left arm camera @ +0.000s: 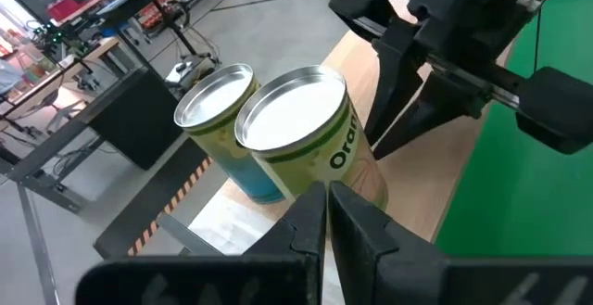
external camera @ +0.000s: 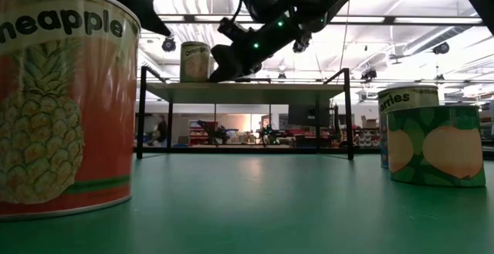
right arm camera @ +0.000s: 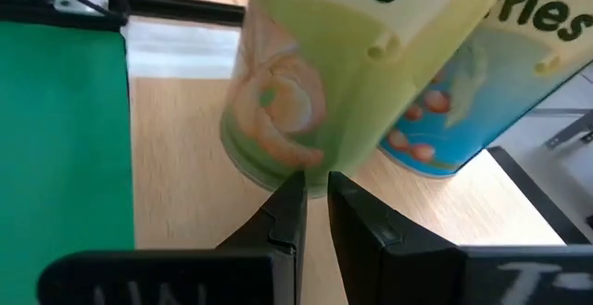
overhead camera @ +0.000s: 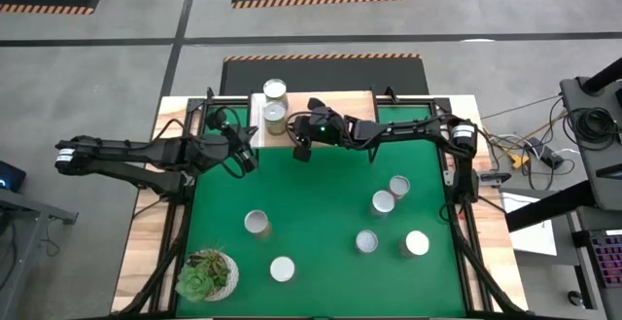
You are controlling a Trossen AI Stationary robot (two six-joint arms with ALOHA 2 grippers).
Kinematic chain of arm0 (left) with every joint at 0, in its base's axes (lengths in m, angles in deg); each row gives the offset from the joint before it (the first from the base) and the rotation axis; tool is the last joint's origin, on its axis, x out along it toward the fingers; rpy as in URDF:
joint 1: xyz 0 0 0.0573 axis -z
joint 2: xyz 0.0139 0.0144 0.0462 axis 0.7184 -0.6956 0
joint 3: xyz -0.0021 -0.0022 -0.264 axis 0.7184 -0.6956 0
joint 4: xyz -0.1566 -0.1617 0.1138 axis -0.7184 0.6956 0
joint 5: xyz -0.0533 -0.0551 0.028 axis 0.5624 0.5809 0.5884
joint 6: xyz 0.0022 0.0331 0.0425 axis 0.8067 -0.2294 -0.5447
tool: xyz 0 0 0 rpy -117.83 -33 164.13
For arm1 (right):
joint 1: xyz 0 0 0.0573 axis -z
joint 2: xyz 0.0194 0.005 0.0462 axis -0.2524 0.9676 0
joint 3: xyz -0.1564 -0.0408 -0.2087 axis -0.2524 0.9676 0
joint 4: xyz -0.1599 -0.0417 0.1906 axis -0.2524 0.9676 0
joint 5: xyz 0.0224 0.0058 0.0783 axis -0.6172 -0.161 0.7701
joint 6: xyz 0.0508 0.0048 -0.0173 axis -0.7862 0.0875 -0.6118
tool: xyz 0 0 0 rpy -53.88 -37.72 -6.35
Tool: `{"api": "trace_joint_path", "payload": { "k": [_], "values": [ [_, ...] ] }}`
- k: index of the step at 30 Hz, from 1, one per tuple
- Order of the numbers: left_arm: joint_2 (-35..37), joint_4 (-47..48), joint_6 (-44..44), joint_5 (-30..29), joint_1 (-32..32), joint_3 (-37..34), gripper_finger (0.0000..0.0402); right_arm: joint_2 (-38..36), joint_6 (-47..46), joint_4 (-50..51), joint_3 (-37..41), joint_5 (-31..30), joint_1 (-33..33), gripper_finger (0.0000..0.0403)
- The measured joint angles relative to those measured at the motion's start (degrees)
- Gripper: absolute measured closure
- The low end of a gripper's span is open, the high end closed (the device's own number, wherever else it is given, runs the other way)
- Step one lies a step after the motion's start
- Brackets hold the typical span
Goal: Pick and place cans onto a shelf
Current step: Put the canned oranges on the shelf
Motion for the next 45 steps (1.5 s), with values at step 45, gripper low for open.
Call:
{"api": "trace_joint_path", "payload": {
  "k": [45],
  "values": [
    [-13.7, -7.3, -2.7, 1.3, -7.4, -0.6, 0.0402, -11.7, -3.0, 20.3, 1.1, -0.8, -9.7, 0.0365]
  ]
}}
